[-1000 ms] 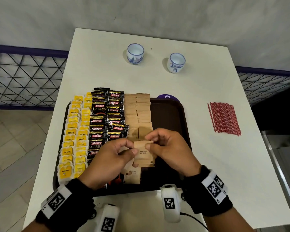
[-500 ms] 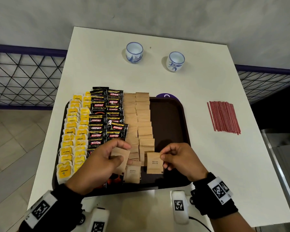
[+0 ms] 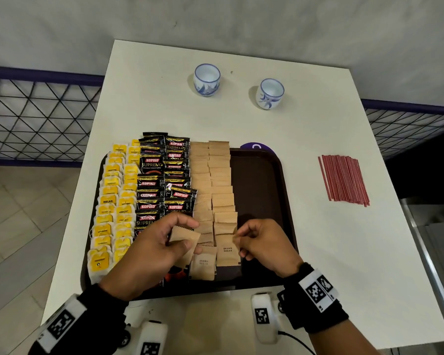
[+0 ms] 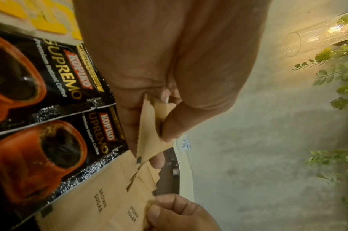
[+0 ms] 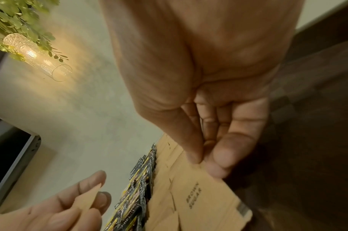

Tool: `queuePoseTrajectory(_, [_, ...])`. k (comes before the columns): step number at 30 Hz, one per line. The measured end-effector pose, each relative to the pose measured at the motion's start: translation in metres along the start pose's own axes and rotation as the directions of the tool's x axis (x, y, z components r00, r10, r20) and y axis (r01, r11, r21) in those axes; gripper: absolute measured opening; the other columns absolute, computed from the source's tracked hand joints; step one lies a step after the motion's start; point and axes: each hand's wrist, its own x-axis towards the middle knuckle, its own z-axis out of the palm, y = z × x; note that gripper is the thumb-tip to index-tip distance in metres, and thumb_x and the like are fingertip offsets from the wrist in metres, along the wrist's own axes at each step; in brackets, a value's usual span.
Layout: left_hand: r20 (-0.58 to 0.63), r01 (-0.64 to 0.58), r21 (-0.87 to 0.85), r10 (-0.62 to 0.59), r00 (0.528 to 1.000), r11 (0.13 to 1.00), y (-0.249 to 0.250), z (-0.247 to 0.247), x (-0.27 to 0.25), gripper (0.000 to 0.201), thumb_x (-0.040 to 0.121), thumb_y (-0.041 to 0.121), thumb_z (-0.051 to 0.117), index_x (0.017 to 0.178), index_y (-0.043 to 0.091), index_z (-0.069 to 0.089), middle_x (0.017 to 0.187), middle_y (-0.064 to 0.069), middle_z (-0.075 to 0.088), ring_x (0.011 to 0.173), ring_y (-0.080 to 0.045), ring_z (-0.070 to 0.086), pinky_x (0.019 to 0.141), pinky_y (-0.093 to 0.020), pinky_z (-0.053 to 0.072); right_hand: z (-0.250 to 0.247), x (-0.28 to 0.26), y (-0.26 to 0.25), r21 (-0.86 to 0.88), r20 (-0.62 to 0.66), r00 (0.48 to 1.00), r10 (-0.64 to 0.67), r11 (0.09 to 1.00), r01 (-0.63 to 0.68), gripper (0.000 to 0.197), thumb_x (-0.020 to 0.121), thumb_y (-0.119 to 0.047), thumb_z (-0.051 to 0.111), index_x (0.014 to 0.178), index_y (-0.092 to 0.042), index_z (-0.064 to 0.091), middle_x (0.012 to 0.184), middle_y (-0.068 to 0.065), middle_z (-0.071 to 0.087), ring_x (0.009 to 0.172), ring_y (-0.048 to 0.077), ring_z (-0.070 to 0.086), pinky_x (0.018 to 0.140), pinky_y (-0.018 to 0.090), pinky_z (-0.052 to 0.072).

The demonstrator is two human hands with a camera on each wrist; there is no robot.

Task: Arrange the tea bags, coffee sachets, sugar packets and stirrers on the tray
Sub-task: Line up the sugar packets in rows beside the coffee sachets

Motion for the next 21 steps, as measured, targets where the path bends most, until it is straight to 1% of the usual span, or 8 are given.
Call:
queuePoseTrajectory(3, [0.002, 0.006, -0.009, -0.006, 1.000, 1.000, -0.0016, 0.0000, 0.0005, 0.030, 0.098, -0.005, 0.058, 0.110, 0.021, 0.065, 0.097, -0.005, 0.079, 0.091, -0.014, 0.077, 0.070, -0.037, 0.058, 0.0005, -0.0001, -0.0016, -0.001, 0.004, 1.000, -0.004, 1.000, 0.004, 0.003, 0.088, -0.004, 0.071, 0.085, -0.004, 0.070, 0.062, 0.006, 0.068, 0.057, 0.018, 0.064, 0.056, 0.029, 0.054])
queuePoseTrajectory(7, [0.007, 0.009, -0.021, -0.009, 1.000, 1.000, -0.0045, 0.0023, 0.0024, 0.027, 0.097, -0.005, 0.058, 0.109, 0.018, 0.066, 0.096, -0.009, 0.079, 0.091, -0.015, 0.077, 0.071, -0.033, 0.060, -0.0001, -0.0002, -0.0026, -0.022, 0.003, 1.000, -0.020, 1.000, 0.020, 0.004, 0.089, -0.005, 0.071, 0.086, -0.008, 0.070, 0.064, 0.004, 0.068, 0.056, 0.015, 0.064, 0.056, 0.027, 0.054])
queuePoseTrajectory(9, [0.008, 0.005, -0.012, -0.005, 1.000, 1.000, -0.0061, 0.0030, 0.0034, 0.029, 0.098, -0.004, 0.058, 0.106, 0.022, 0.068, 0.099, -0.008, 0.078, 0.092, -0.014, 0.076, 0.076, -0.037, 0.060, -0.0011, -0.0004, -0.0020, -0.020, -0.010, 1.000, -0.021, 1.000, 0.021, 0.005, 0.089, -0.006, 0.071, 0.085, -0.010, 0.069, 0.064, 0.004, 0.069, 0.056, 0.015, 0.065, 0.055, 0.026, 0.054])
queuePoseTrajectory(12, [-0.018, -0.018, 0.020, 0.019, 1.000, 1.000, -0.0071, 0.0020, 0.0037, 0.038, 0.097, 0.000, 0.060, 0.096, 0.035, 0.072, 0.098, 0.002, 0.077, 0.085, -0.009, 0.072, 0.076, -0.041, 0.060, -0.0017, -0.0017, -0.0014, -0.039, -0.037, 0.999, -0.028, 0.999, 0.026, 0.006, 0.087, -0.009, 0.074, 0.085, -0.012, 0.069, 0.068, 0.007, 0.072, 0.057, 0.015, 0.067, 0.055, 0.026, 0.055])
queuePoseTrajectory(16, [-0.050, -0.058, 0.049, 0.060, 0.997, 0.997, -0.0047, 0.0029, 0.0036, 0.036, 0.096, 0.004, 0.064, 0.095, 0.039, 0.073, 0.097, 0.003, 0.077, 0.089, -0.025, 0.071, 0.082, -0.050, 0.058, 0.0005, -0.0016, -0.0006, -0.038, -0.061, 0.998, -0.024, 0.999, 0.022, 0.006, 0.087, -0.010, 0.073, 0.084, -0.011, 0.068, 0.068, 0.006, 0.072, 0.059, 0.017, 0.069, 0.057, 0.030, 0.058])
queuePoseTrajectory(18, [-0.066, -0.078, 0.056, 0.082, 0.994, 0.995, -0.0035, 0.0042, 0.0040, 0.034, 0.095, 0.007, 0.067, 0.095, 0.039, 0.073, 0.096, 0.004, 0.076, 0.089, -0.030, 0.070, 0.081, -0.046, 0.057, 0.0017, -0.0007, -0.0008, -0.015, -0.065, 0.998, -0.019, 1.000, 0.018, 0.006, 0.087, -0.009, 0.073, 0.086, -0.010, 0.067, 0.068, 0.006, 0.072, 0.061, 0.021, 0.071, 0.058, 0.032, 0.060])
queuePoseTrajectory(19, [-0.074, -0.086, 0.056, 0.090, 0.993, 0.995, -0.0029, 0.0049, 0.0045, 0.033, 0.094, 0.007, 0.067, 0.094, 0.040, 0.074, 0.096, 0.006, 0.077, 0.089, -0.027, 0.070, 0.080, -0.041, 0.055, 0.0021, -0.0006, -0.0009, 0.002, -0.064, 0.998, -0.013, 1.000, 0.013, 0.007, 0.087, -0.008, 0.073, 0.086, -0.008, 0.066, 0.068, 0.007, 0.073, 0.062, 0.024, 0.072, 0.058, 0.034, 0.060])
queuePoseTrajectory(21, [-0.087, -0.091, 0.031, 0.093, 0.992, 0.995, -0.0006, 0.0064, 0.0048, 0.032, 0.094, 0.007, 0.068, 0.092, 0.037, 0.076, 0.098, 0.011, 0.077, 0.091, -0.011, 0.071, 0.081, -0.030, 0.052, 0.0024, -0.0011, -0.0010, 0.040, -0.062, 0.998, 0.001, 0.999, 0.002, 0.008, 0.087, -0.007, 0.073, 0.088, -0.006, 0.065, 0.069, 0.010, 0.073, 0.064, 0.028, 0.073, 0.061, 0.038, 0.062])
